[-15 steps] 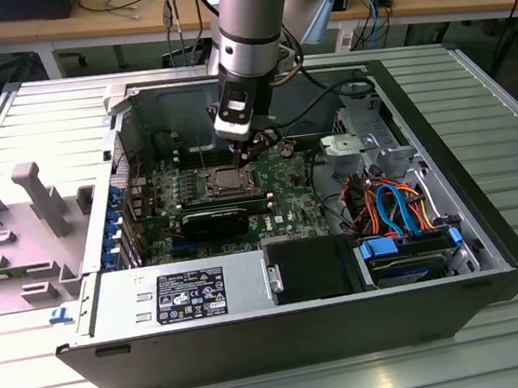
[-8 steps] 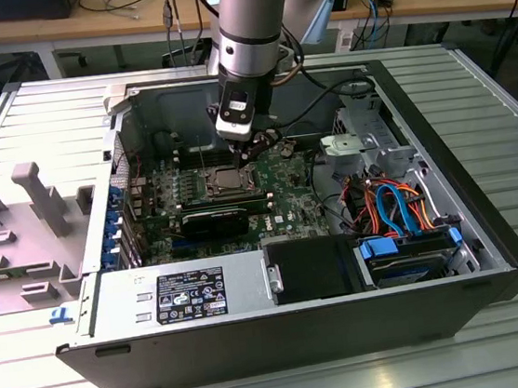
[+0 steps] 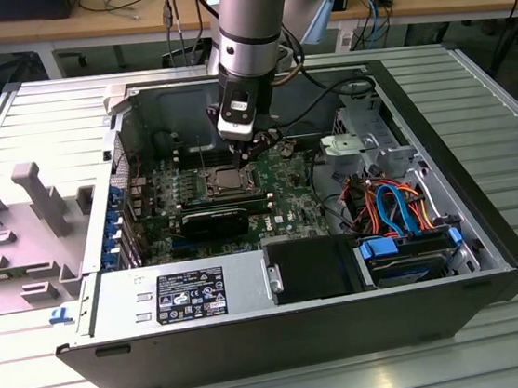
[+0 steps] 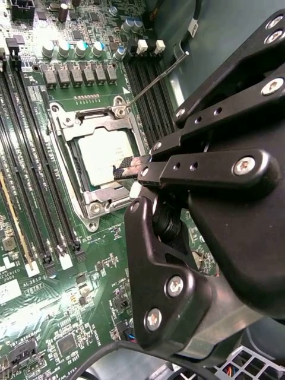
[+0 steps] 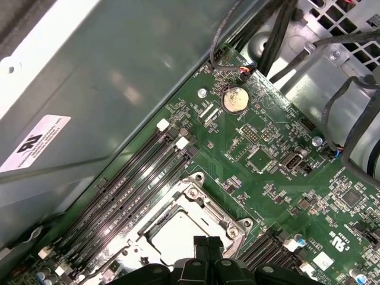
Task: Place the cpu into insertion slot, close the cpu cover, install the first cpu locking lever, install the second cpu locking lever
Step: 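Install the first cpu locking lever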
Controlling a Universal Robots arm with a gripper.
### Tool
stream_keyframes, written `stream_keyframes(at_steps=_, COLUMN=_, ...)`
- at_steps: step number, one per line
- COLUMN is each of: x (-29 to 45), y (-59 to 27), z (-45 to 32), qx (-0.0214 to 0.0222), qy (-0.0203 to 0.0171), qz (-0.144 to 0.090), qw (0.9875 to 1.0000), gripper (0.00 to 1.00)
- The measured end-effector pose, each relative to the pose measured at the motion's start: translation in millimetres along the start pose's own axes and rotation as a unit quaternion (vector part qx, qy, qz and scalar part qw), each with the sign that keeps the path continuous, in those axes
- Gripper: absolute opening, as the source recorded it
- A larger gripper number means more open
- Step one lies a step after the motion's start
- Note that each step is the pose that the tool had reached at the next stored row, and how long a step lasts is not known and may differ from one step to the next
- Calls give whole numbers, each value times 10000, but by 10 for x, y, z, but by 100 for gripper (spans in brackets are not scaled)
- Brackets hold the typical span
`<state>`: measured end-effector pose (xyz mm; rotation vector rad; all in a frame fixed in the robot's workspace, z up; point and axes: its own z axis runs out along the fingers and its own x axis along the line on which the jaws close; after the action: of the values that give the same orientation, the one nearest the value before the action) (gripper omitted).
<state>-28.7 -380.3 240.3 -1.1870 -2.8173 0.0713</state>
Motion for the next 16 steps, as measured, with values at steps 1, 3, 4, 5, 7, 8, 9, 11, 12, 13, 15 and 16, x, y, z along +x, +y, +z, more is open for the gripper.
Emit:
stream_keyframes(at_steps=1, x=0, y=0, z=0, qx=1, qy=-1, qz=-11, qw=10000, gripper=11)
stream_keyframes(at_steps=3, x=0, y=0, z=0, qx=2, qy=-3, qz=-34, qw=10000, gripper=11)
stream_keyframes(at_steps=4, x=0, y=0, z=0, qx=2, qy=-3, qz=-44, qw=10000, gripper=11)
stream_keyframes(at_steps=5, x=0, y=0, z=0, qx=3, qy=-4, qz=-55, qw=10000, gripper=11)
stream_keyframes(at_steps=7, x=0, y=0, z=0, qx=5, qy=-6, qz=-75, qw=10000, gripper=11)
stream_keyframes(at_steps=8, x=0, y=0, z=0, qx=5, qy=-7, qz=-92, qw=10000, gripper=11)
stream_keyframes(at_steps=9, x=0, y=0, z=0, qx=6, qy=-8, qz=-106, qw=9999, gripper=11)
stream_keyframes(at_steps=11, x=0, y=0, z=0, qx=7, qy=-10, qz=-125, qw=9999, gripper=11)
stream_keyframes(at_steps=12, x=0, y=0, z=0, qx=8, qy=-11, qz=-139, qw=9999, gripper=11)
stream_keyframes(at_steps=13, x=0, y=0, z=0, qx=9, qy=-11, qz=-148, qw=9999, gripper=11)
stream_keyframes(at_steps=15, x=0, y=0, z=0, qx=10, qy=-13, qz=-172, qw=9999, gripper=11)
stream_keyframes(at_steps=16, x=0, y=0, z=0, qx=11, qy=-14, qz=-179, qw=9998, gripper=11)
